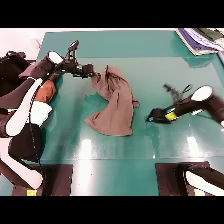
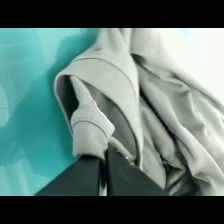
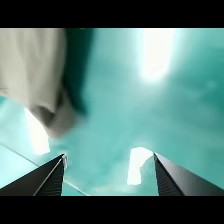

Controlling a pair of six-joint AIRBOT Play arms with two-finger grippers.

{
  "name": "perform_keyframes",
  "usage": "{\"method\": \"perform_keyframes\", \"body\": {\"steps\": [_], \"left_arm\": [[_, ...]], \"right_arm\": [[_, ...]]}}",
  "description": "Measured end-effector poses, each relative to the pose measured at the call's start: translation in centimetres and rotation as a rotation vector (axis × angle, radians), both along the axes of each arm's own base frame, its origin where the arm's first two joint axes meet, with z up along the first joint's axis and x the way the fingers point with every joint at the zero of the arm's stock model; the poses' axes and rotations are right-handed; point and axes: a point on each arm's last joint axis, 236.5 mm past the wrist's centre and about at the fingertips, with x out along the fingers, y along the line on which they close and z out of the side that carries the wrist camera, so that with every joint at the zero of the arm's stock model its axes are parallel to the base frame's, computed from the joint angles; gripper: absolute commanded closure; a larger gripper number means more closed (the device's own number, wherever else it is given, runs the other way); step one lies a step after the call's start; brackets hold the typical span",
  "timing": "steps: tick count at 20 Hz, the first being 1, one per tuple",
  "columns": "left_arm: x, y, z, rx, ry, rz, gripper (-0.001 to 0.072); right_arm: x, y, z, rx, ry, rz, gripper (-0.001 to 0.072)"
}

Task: Fold the shirts.

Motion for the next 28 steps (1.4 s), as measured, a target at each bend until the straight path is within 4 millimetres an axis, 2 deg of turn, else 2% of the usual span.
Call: {"method": "perform_keyframes", "body": {"steps": [2, 4, 5, 7, 10, 12, 14, 16, 17, 19, 22, 25, 27, 28], "left_arm": [[-0.1, 0.2, 0.2, 0.007, 0.0, -0.008, 0.0679], [-0.2, 0.1, 0.3, 0.01, 0.002, -0.015, 0.0679], [-0.3, 0.1, 0.2, 0.012, 0.005, -0.02, 0.0679], [-0.5, 0.1, 0.2, 0.015, 0.011, -0.027, 0.0679], [-0.6, 0.6, 1.2, 0.017, 0.0, -0.028, 0.068], [0.0, 2.2, 4.5, 0.024, -0.07, -0.002, 0.0679], [0.6, 4.9, 10.5, 0.042, -0.199, 0.041, 0.0679], [0.0, 8.1, 18.5, 0.057, -0.362, 0.093, 0.0679], [-1.2, 9.6, 23.1, 0.066, -0.455, 0.115, 0.0679], [-5.0, 11.8, 31.5, 0.099, -0.637, 0.139, 0.0679], [-13.7, 12.7, 42.2, 0.142, -0.904, 0.145, 0.068], [-22.2, 12.9, 48.7, 0.177, -1.1, 0.151, 0.068], [-26.8, 12.9, 51.2, 0.188, -1.193, 0.155, 0.068], [-28.4, 12.8, 51.8, 0.196, -1.217, 0.151, 0.068]], "right_arm": [[-0.2, 3.4, -1.8, 0.082, 0.019, 0.002, 0.0119], [0.5, 6.2, -2.9, 0.123, 0.013, 0.006, 0.0126], [0.8, 7.5, -3.2, 0.139, 0.012, 0.014, 0.024], [1.8, 9.1, -3.9, 0.137, -0.011, 0.045, 0.0697], [3.6, 10.4, -3.5, 0.115, -0.077, 0.113, 0.0695], [5.5, 9.7, -1.3, 0.08, -0.161, 0.153, 0.0695], [7.8, 7.3, 2.5, 0.017, -0.271, 0.17, 0.0695], [9.8, 3.6, 8.7, -0.058, -0.411, 0.156, 0.0695], [10.3, 1.6, 12.1, -0.094, -0.478, 0.144, 0.0695], [10.4, -2.5, 19.5, -0.168, -0.632, 0.088, 0.0696], [8.1, -7.8, 29.5, -0.271, -0.841, -0.021, 0.0695], [4.7, -11.5, 36.2, -0.361, -0.979, -0.127, 0.0696], [2.8, -13.4, 39.2, -0.418, -1.033, -0.188, 0.0696], [2.1, -14.1, 40.1, -0.443, -1.041, -0.209, 0.0696]]}}
